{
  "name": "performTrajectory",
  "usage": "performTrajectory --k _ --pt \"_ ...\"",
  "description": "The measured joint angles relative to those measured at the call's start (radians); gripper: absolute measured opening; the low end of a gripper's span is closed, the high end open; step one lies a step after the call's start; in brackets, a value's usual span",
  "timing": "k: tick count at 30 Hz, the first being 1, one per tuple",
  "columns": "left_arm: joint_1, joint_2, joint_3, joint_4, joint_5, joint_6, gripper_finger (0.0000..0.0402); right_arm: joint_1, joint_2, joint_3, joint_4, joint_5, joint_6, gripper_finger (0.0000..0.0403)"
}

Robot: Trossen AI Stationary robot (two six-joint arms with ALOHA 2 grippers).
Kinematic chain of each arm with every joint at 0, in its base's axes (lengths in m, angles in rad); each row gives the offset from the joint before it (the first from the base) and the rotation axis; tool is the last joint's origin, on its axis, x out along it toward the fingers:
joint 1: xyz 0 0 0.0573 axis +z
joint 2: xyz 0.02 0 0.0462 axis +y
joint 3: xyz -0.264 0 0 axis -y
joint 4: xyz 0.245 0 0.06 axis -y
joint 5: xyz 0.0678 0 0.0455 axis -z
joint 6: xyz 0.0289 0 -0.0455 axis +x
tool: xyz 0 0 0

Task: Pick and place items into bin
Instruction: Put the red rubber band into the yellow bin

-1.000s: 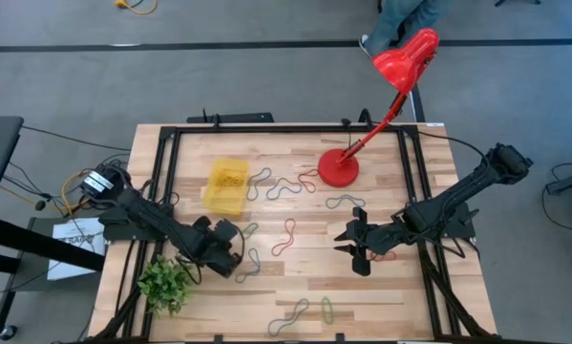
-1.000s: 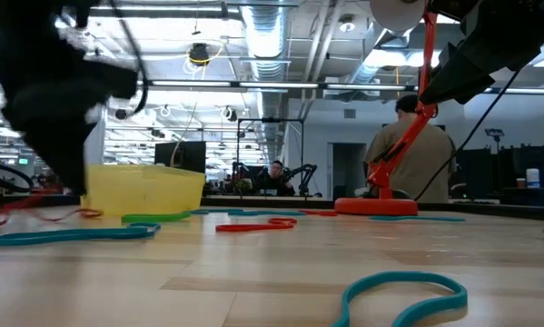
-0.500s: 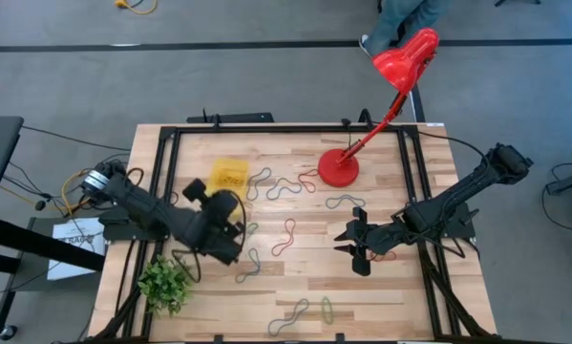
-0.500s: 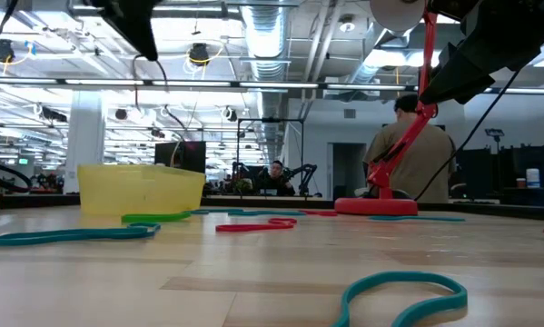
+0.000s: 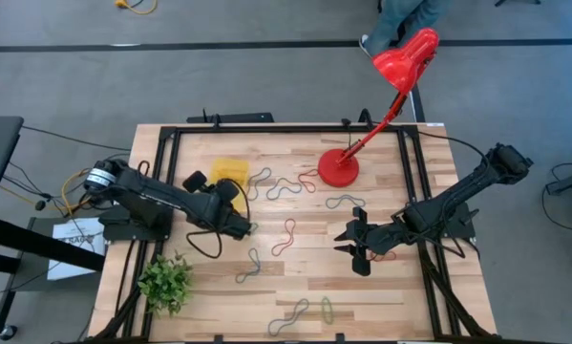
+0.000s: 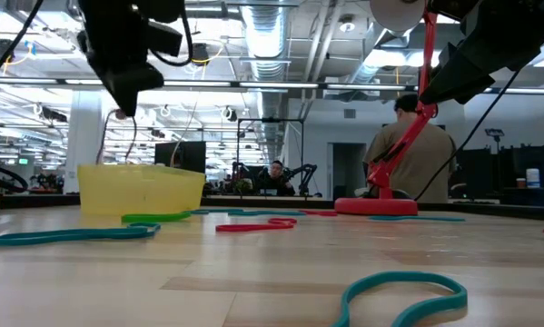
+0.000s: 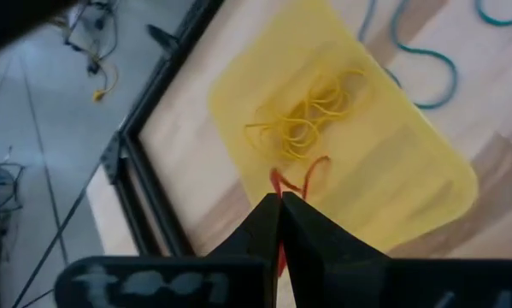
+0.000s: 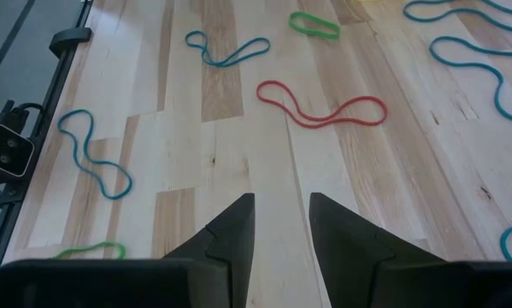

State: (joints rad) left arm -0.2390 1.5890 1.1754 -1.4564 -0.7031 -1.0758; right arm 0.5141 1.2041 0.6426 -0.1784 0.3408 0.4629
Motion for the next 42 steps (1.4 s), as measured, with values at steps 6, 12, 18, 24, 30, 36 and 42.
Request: performTrajectory --k 6,12,18,24,30,36,42 --pt "-0.004 0.0 -0.021 0.09 -0.02 0.069 0.0 0.0 0.0 0.0 0.0 0.0 0.0 0.0107" --pt "0.014 0.0 -0.022 0.117 -0.015 0.104 0.0 0.0 0.0 0.0 0.0 0.0 0.0 0.0107" --pt "0.025 0.0 -0.022 0.117 0.026 0.104 0.0 0.0 0.0 0.0 0.0 0.0 0.0 0.0107" --pt "0.026 0.0 -0.022 0.135 0.068 0.14 0.0 0.0 0.0 0.0 0.0 0.0 0.0 0.0107" --pt "0.026 0.0 -0.022 0.175 0.127 0.219 0.0 0.0 0.0 0.0 0.0 0.0 0.0 0.0107" --pt "0.026 0.0 -0.022 0.175 0.147 0.437 0.0 0.0 0.0 0.0 0.0 0.0 0.0 0.0107" --pt "0.027 0.0 -0.022 0.209 0.041 0.382 0.0 0.0 0.0 0.0 0.0 0.0 0.0 0.0107"
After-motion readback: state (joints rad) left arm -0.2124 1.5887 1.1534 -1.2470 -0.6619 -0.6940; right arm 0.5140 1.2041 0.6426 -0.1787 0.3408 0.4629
